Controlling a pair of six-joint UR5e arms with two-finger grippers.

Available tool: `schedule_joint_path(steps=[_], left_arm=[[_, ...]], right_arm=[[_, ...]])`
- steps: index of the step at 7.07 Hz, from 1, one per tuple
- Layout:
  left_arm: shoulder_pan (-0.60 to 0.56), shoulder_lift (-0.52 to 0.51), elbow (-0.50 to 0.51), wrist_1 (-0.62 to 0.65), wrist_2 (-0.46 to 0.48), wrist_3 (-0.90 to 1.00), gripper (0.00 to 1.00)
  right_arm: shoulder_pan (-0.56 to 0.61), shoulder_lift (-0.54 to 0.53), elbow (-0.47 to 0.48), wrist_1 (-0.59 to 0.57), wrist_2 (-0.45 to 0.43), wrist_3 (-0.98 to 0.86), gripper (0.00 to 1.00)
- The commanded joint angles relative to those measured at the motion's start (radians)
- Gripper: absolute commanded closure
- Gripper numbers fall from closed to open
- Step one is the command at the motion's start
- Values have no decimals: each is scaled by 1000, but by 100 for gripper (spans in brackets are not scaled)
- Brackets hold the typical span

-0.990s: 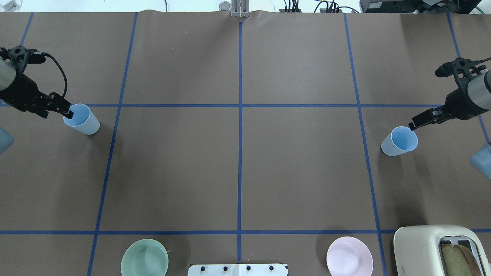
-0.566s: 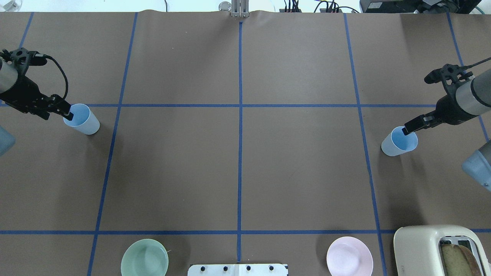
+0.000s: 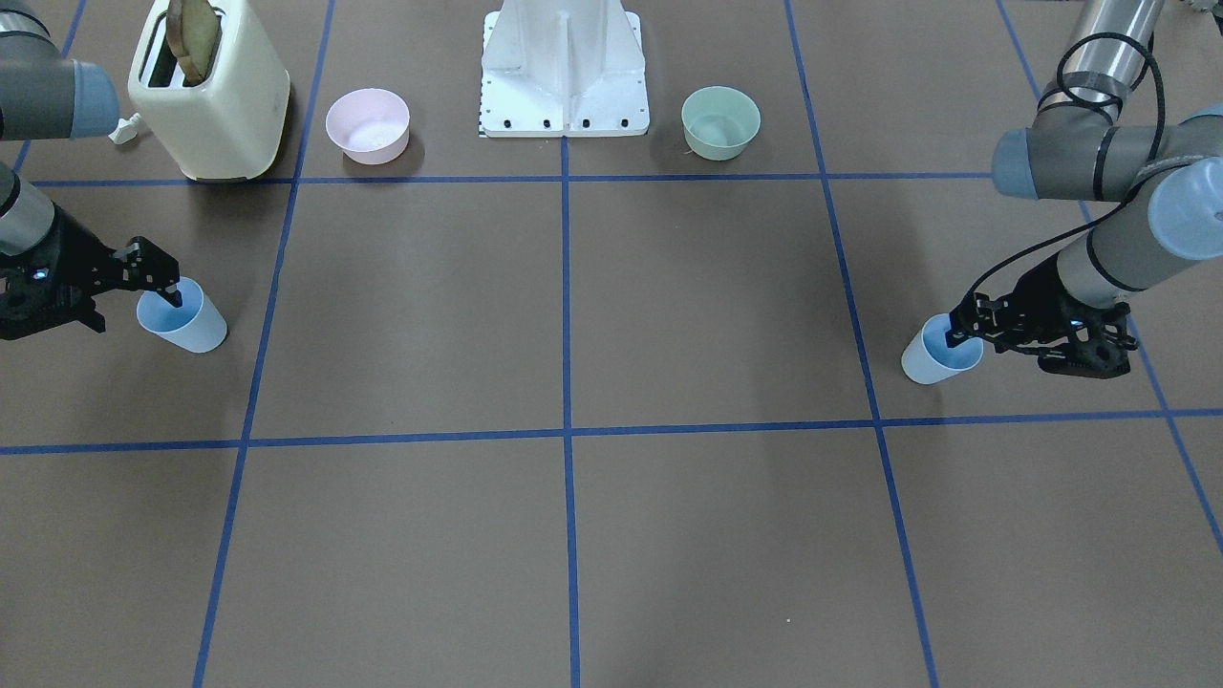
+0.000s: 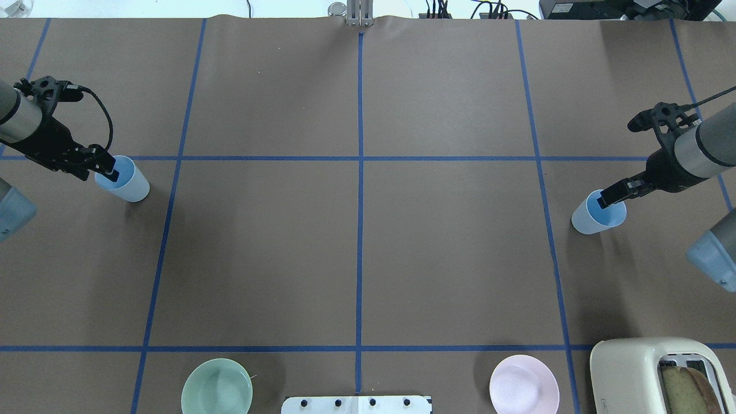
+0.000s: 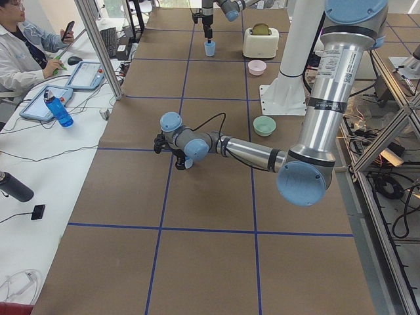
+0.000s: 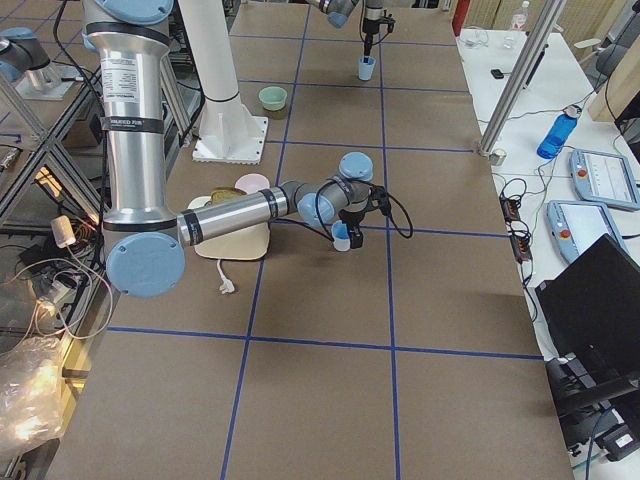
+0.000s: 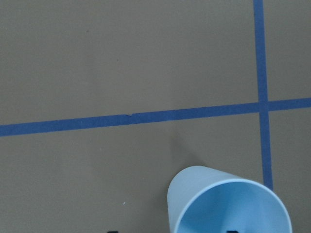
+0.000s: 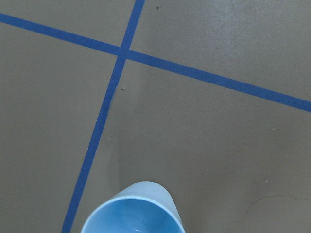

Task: Stack blue cups with both arms
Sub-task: 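Close the left gripper on its cup rim while the right gripper grasps its cup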

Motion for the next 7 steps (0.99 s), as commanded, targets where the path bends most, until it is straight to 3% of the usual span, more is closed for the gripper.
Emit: schedule_joint_path(steps=[1,2,3,5,7], left_arm=[[3,-2,3,-1,-2,-1,29],[4,-1,3,-1,-2,-1,29],[5,-1,4,-1,-2,-1,43],[5,-10,-2,-1,-5,-4,100],[5,-36,-8,12,-30,-5,100]], right_arm=[[-7,-7,-3,1,0,-7,6],[-7,-8,-3,1,0,-8,7],[-7,-10,-6,0,0,-10,8],[-10,-13,-7,0,-2,-16,9],[-17,-14,-9,-2,-2,-16,10]])
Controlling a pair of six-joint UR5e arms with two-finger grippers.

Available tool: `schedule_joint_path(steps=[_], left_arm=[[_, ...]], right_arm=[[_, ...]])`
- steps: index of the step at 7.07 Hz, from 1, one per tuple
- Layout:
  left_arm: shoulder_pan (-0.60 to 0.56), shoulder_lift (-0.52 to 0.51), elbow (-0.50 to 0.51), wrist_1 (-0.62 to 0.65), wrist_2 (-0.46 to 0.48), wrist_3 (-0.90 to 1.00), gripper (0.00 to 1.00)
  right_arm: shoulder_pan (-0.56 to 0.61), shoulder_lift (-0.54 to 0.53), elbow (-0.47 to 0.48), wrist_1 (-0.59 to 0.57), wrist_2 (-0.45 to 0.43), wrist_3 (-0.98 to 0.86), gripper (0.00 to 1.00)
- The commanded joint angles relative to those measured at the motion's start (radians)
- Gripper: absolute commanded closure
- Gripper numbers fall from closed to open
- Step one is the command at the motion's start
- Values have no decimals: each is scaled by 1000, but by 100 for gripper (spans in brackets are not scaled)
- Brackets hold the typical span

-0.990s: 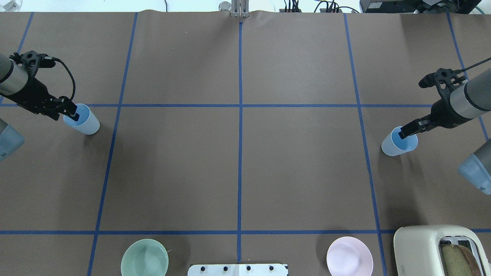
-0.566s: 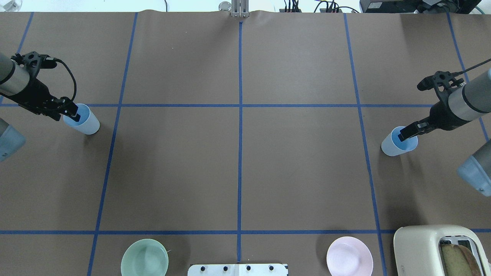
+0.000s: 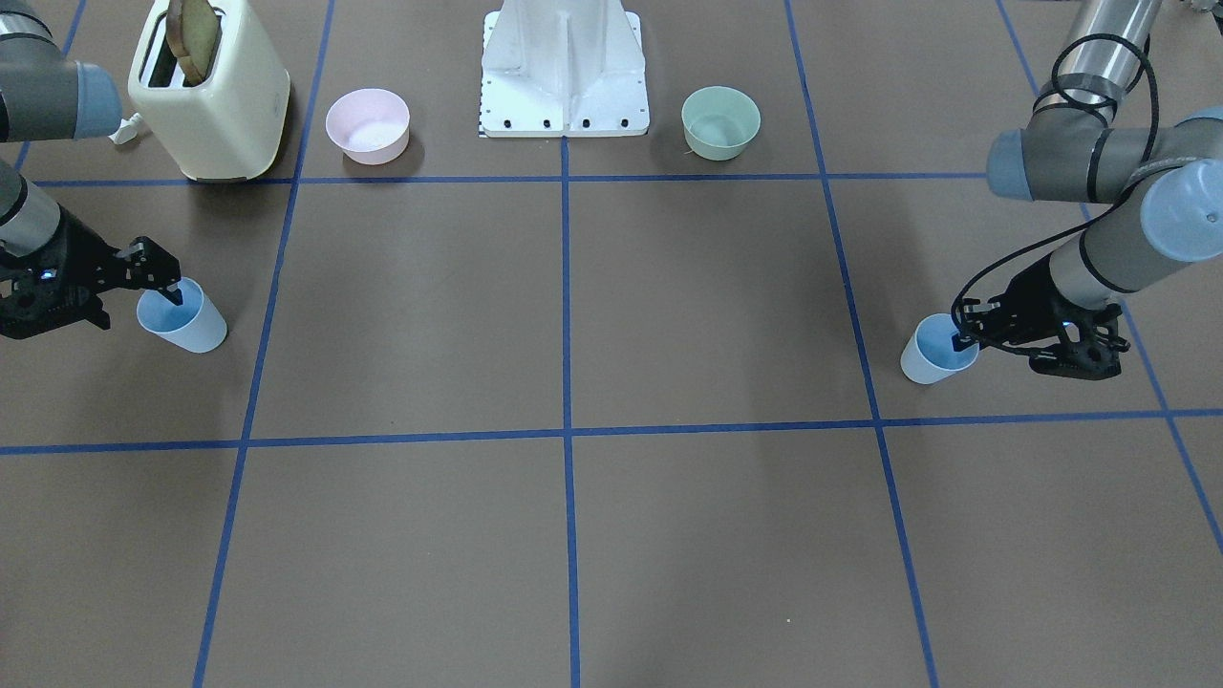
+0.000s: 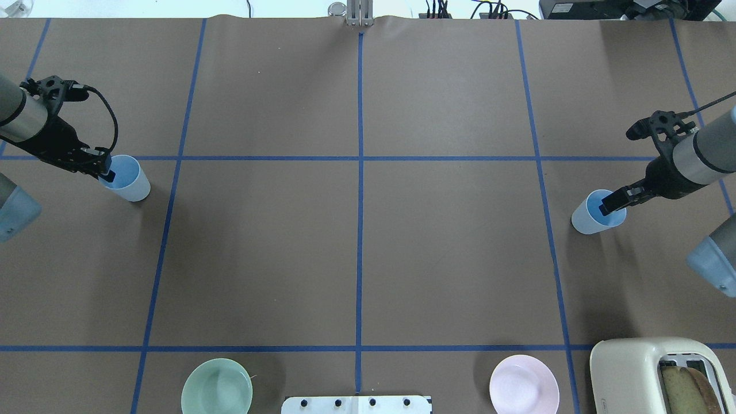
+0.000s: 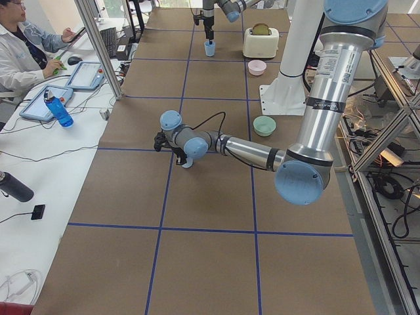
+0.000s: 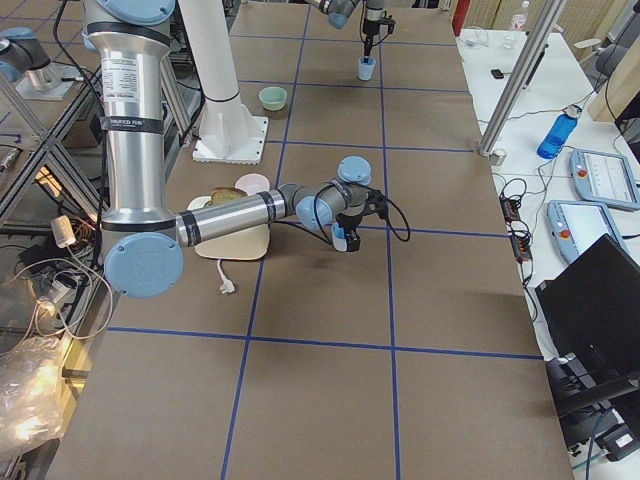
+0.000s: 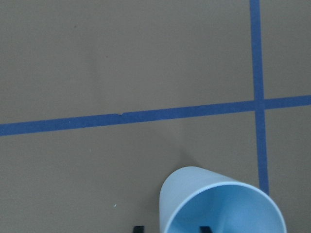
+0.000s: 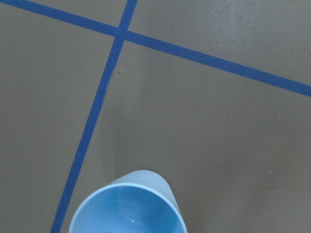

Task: Stack blue cups with both arms
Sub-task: 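Close the left gripper on its cup rim while the right gripper grasps its cup, then carry the left cup toward the table centre while the right gripper lifts its cup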

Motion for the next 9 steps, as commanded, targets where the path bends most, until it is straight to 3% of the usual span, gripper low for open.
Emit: schedule_joint_path(steps=[1,2,5,8,9], left_arm=[[0,-20,2,9,-22,-1,100],[0,-24,-7,13,-25,-12,100],[20,-184,-38,131,-23,-238,100],[136,-289,-65,178,-11,-435,100],[168,-322,-65,179,21,-498,100]], right_arm=[[-13,-1,-1,-2,0,0,10],[-15,-1,-6,-2,0,-4,11],[-10,-11,-9,-4,1,-62,16],[-10,-8,-12,-11,0,-65,72],[-4,-8,-12,-13,0,-66,78]])
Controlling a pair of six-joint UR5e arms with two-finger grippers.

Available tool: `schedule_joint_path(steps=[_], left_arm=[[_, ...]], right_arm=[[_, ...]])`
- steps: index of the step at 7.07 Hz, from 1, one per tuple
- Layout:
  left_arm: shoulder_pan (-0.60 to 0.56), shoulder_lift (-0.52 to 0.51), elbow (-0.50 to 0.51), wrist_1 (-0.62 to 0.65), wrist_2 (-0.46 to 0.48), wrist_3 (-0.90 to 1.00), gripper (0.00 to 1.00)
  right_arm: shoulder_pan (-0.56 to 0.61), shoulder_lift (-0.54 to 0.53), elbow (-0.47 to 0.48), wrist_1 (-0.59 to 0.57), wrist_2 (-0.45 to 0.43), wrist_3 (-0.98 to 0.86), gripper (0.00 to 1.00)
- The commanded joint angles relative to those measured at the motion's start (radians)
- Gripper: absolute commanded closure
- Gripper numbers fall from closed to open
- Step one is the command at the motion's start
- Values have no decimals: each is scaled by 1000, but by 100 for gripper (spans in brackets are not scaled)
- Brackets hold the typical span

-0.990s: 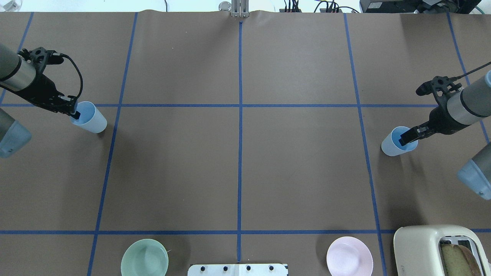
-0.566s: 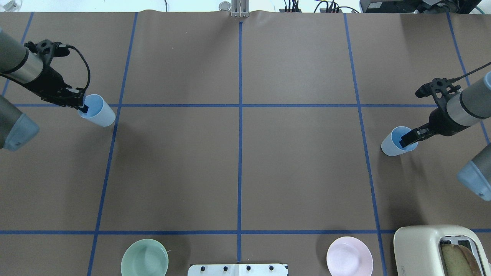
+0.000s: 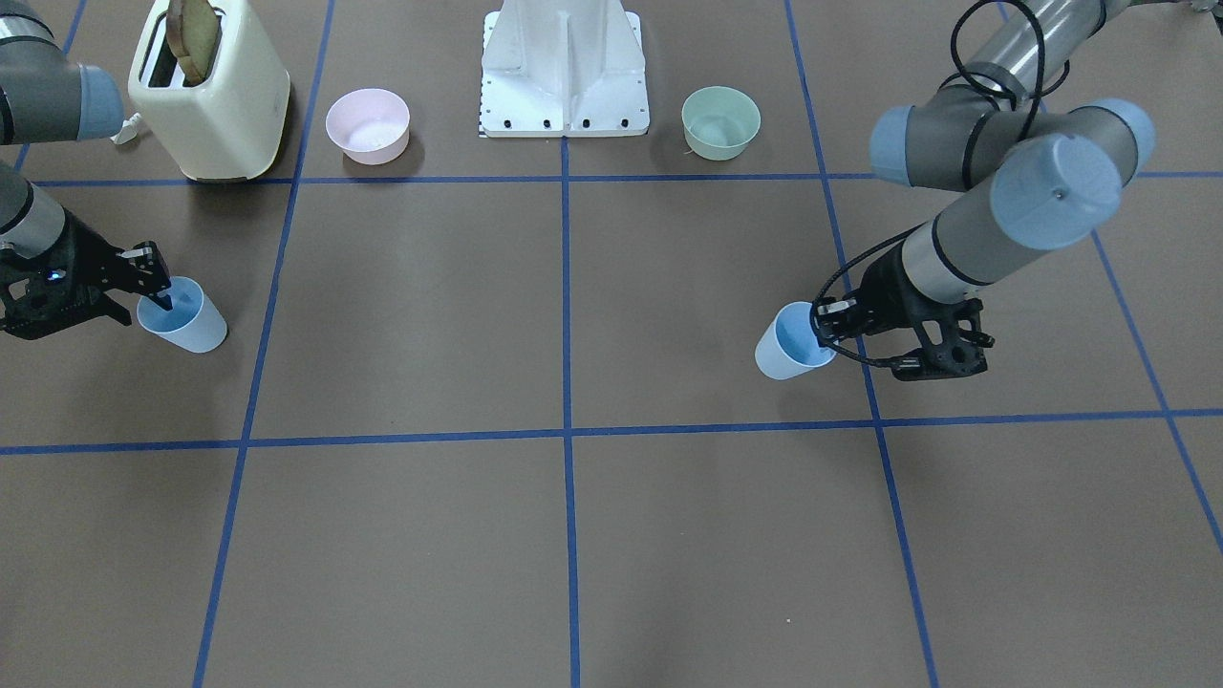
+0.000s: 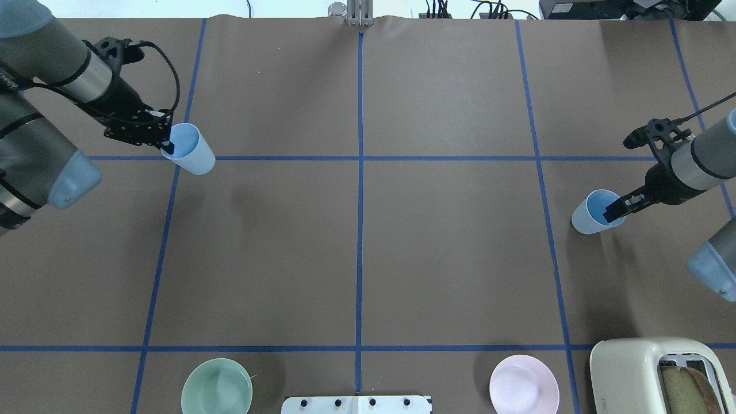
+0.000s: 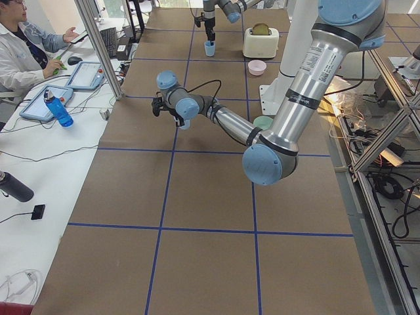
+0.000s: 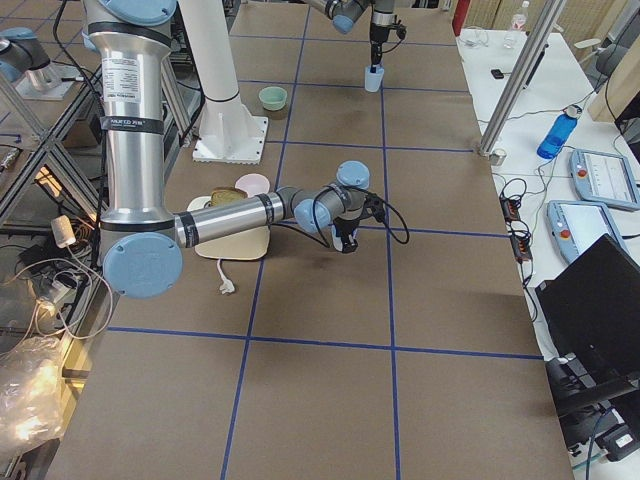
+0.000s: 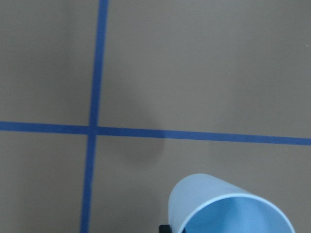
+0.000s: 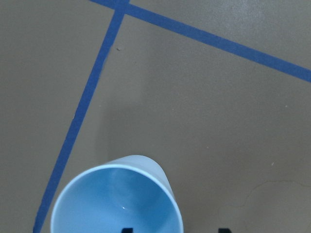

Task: Stack blue cups with both arms
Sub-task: 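Carry the left cup toward the table centre while the right gripper lifts its cup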

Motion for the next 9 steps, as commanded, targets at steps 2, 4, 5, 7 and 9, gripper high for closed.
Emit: schedule_joint_path(steps=[2,4,5,7,9], left_arm=[[90,-101,0,53,63,-133,100],[142,-164,2,124,159,-138,100],[151,-183,5,139,173,-139,100],[186,-226,22,141,177,-180,100],[247,-298,74,139,239,-227,100]], right_arm=[[20,4,1,-3,1,-5,100],[24,7,1,-3,1,-5,100],[24,7,-1,-5,1,-5,100],[24,13,8,-32,1,-5,100],[64,34,21,-55,23,-5,100]])
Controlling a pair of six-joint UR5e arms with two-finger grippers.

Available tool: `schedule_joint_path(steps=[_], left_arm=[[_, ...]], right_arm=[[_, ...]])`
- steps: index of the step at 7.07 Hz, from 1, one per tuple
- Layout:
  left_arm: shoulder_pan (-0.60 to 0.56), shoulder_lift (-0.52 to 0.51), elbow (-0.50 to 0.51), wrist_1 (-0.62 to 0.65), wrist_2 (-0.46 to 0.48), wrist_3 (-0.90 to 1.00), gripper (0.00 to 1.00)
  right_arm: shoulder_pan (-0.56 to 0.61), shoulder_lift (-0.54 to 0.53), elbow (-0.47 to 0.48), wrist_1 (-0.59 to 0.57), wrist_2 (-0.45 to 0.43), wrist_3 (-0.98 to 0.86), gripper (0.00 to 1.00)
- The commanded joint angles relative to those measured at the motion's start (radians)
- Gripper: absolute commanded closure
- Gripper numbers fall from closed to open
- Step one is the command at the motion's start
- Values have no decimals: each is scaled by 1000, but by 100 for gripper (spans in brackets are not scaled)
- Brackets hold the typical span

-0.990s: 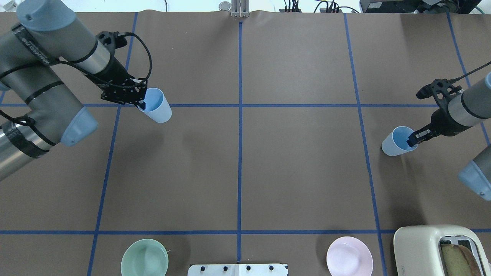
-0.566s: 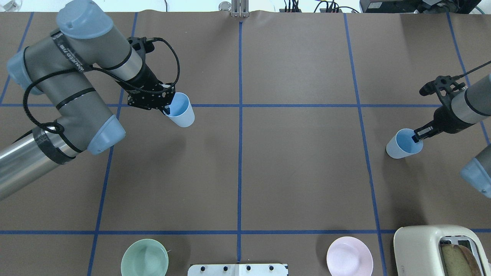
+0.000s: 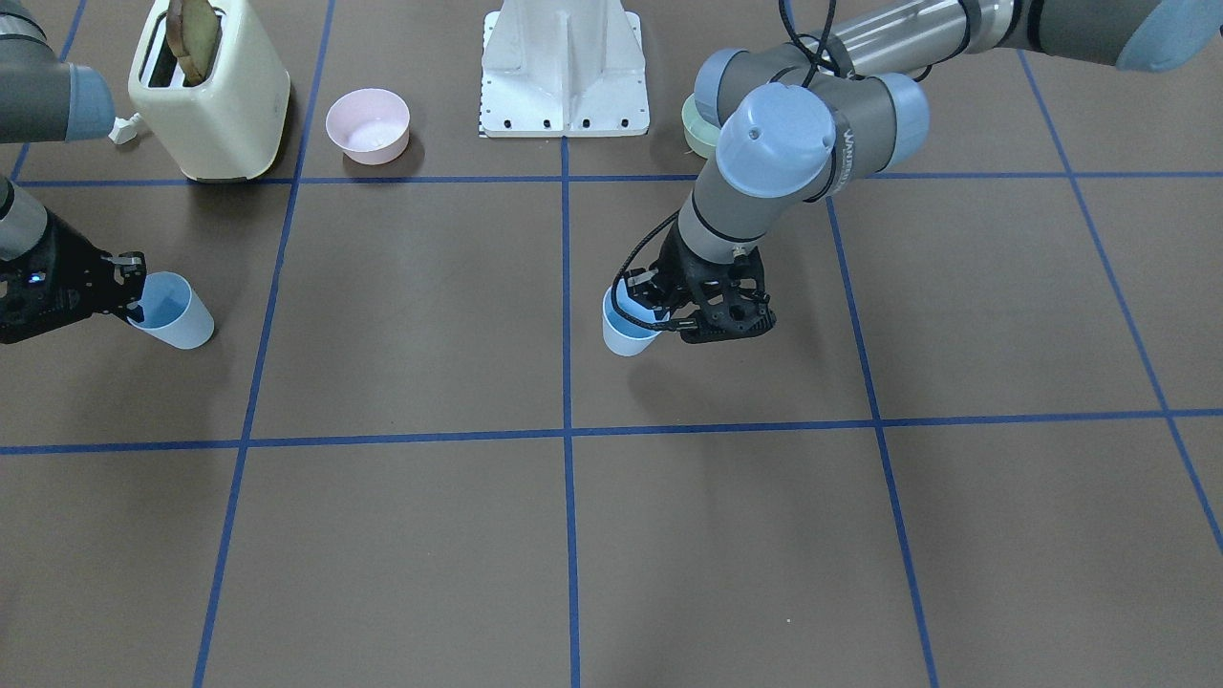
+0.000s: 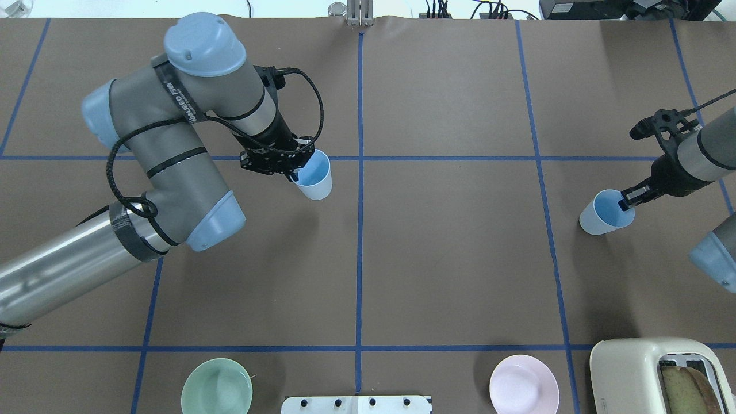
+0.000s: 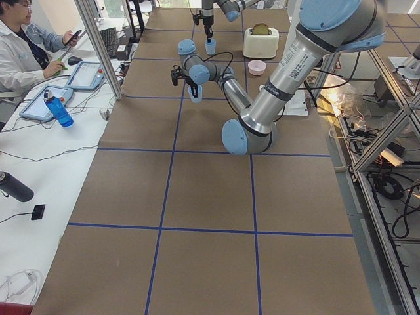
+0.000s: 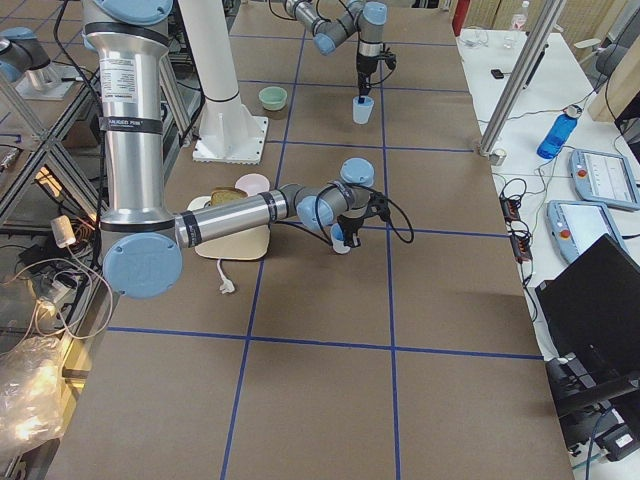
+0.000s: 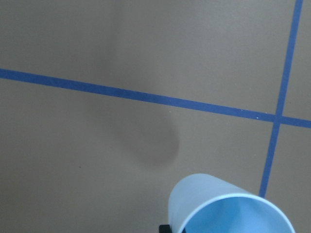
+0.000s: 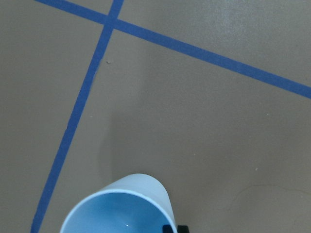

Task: Stack blue cups with both arms
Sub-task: 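Carry the left cup toward the table centre while the right gripper lifts its cup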

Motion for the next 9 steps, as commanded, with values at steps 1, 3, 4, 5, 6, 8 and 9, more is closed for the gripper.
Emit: schedule_joint_path(steps=[1,3,4,5,6,8,9], left_arm=[[62,-56,34,0,56,-49,100],[76,-71,66,-9,72,-55,100],[93,-82,77,-12,105,-54,100],[96,-82,91,-17,106,-52,100],[99,-86,106,-17,106,-52,100],[99,-87,111,-19,106,-46,100],[107,-87,123,-46,107,-46,100]], right_arm=[[36,50,36,-93,10,0,100],[42,181,82,-292,9,0,100],[47,253,105,-398,6,0,100],[44,315,129,-492,4,0,100],[45,382,133,-564,0,2,100],[42,466,151,-672,1,2,100],[42,486,151,-684,6,6,100]])
